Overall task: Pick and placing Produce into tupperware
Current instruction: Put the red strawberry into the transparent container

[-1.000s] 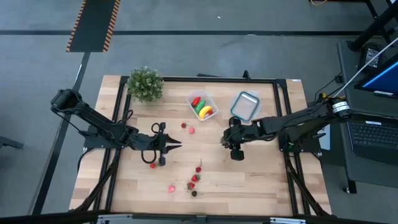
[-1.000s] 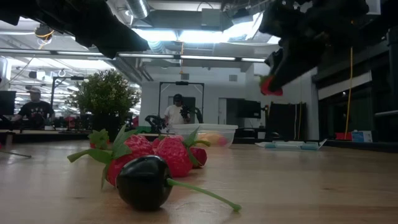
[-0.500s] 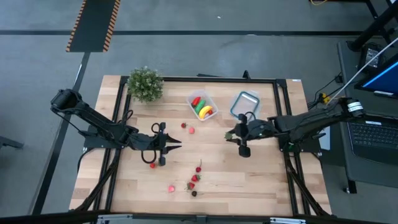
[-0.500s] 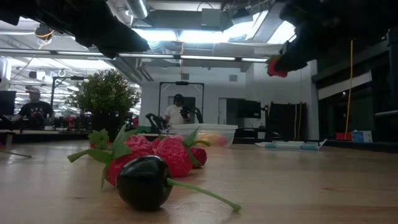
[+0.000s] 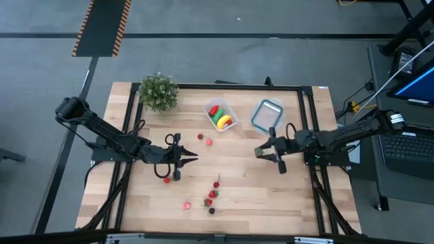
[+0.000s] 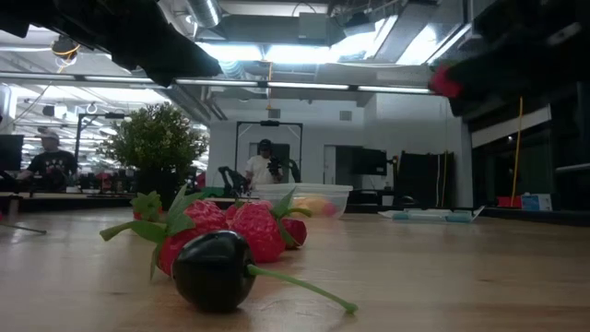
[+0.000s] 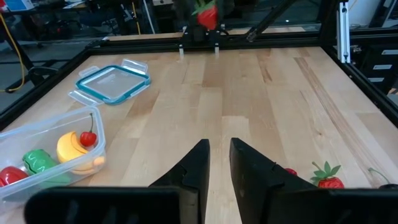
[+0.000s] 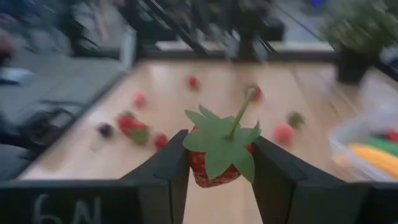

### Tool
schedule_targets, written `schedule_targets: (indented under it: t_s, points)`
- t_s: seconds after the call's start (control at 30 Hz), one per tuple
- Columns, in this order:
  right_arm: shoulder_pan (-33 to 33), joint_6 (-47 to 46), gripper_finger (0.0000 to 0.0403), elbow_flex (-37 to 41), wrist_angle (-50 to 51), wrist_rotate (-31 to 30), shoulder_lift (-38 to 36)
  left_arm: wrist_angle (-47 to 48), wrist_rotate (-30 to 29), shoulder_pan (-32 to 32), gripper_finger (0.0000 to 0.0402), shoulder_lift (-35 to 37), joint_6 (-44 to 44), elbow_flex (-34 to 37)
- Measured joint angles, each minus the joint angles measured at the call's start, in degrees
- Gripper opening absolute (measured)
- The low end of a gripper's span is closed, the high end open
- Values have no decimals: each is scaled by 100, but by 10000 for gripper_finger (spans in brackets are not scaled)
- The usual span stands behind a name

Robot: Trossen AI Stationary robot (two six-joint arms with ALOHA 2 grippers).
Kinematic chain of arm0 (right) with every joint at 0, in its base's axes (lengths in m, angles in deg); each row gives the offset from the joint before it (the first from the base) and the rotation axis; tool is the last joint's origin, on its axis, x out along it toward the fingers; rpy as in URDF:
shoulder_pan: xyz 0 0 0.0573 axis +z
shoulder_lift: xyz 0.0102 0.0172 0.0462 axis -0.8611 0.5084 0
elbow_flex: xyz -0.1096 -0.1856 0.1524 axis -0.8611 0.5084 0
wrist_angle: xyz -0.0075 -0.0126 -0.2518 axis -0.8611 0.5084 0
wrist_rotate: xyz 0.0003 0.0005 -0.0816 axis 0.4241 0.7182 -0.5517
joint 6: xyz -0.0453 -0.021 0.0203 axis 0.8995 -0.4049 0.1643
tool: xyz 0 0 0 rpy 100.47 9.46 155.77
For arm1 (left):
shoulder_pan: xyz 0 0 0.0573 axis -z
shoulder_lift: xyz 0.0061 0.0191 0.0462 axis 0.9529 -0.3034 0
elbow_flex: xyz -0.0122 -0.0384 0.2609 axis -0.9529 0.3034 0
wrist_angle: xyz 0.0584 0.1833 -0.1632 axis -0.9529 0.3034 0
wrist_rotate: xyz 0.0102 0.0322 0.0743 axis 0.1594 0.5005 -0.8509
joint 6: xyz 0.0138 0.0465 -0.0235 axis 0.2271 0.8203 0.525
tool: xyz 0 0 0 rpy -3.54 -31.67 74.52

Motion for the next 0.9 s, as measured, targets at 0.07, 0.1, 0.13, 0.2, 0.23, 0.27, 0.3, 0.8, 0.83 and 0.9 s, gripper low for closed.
schedule_targets:
  t_s: [0.07,0.1,0.13,0.2,0.23,0.27,0.3,0.8,0.83,0.9]
  points:
    - [0,84,137,205,-362,260,-105,0,-2,0,51,0,0,0]
    - [2,117,137,294,-465,332,-158,-2,-2,0,49,0,0,0]
    - [2,119,137,372,-559,399,-196,-2,-2,-1,47,0,0,0]
    - [2,104,137,496,-642,429,-276,-2,-4,0,43,0,0,0]
    - [2,69,137,533,-642,430,-306,-2,-4,0,42,0,0,0]
    - [2,17,137,576,-641,431,-331,-2,-4,0,40,0,0,0]
    - [2,-2,137,613,-641,432,-345,-2,-4,0,38,0,0,0]
    - [2,-483,137,708,-531,-1089,-392,-2,-11,-1,15,0,0,0]
    - [2,-521,137,708,-506,-1321,-392,-2,-11,-1,14,0,0,0]
    - [1,-611,137,708,-399,-1833,-392,-2,-13,0,11,0,0,0]
